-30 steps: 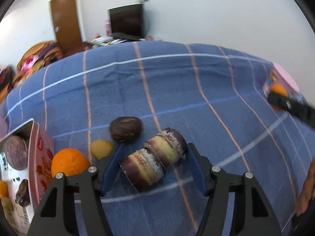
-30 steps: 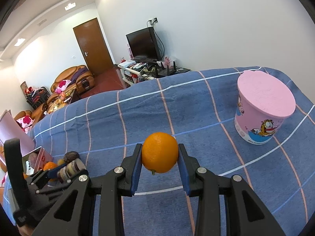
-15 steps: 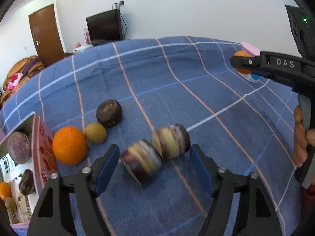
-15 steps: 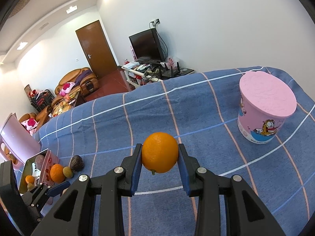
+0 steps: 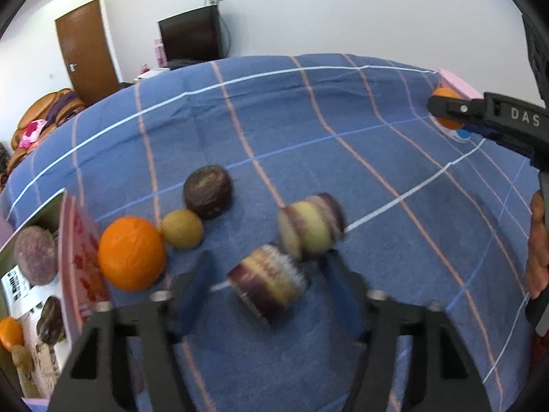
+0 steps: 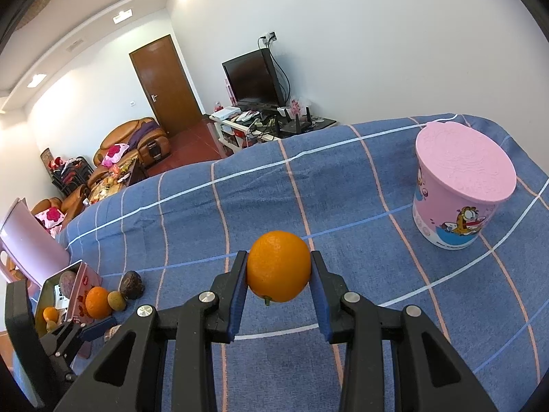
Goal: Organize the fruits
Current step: 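Grasp a striped cylindrical slice with the left tool while the right tool holds the orange, then carry the striped slice and the orange over the tin with both tools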
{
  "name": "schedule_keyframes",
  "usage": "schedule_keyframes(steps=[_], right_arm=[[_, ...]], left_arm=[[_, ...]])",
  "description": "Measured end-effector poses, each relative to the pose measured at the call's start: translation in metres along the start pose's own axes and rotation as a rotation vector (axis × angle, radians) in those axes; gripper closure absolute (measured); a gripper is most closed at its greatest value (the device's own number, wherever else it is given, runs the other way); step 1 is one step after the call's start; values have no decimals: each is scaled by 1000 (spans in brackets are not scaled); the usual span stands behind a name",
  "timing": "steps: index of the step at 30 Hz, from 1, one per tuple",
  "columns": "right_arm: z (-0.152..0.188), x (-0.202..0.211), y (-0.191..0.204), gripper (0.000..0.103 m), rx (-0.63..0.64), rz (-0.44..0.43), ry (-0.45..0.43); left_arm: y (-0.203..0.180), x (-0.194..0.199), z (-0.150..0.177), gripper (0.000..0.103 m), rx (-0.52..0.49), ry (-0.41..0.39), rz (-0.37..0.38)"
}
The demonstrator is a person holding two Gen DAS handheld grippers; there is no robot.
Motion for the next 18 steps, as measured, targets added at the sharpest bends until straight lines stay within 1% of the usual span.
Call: schedule_keyframes(steps=[1, 5, 7, 13, 18], right_arm=[[0, -1, 0, 67, 0, 0, 1], [0, -2, 0, 67, -1, -1, 4], [0, -1, 0, 67, -1, -5, -1], [1, 10, 4, 67, 18, -15, -63], [9, 15, 19, 67, 54, -22, -103]], left_arm=[[-1, 0, 0, 58, -4, -4, 0], [-3, 5, 4, 58, -2, -8, 8], [-4, 9, 6, 58, 2, -22, -16], [-10, 37, 18, 58, 7, -118, -91], [-10, 67, 34, 58, 32, -210, -137]])
Point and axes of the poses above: each gripper's, at about its wrist camera, not at the fingertips, and x roughly against the way its jaws point, y to its left, z to its underside, the point moved 1 cm from there along -x, roughly the way its jaws point, and after that the axes turned 14 degrees about z, right-handed, at the moved point
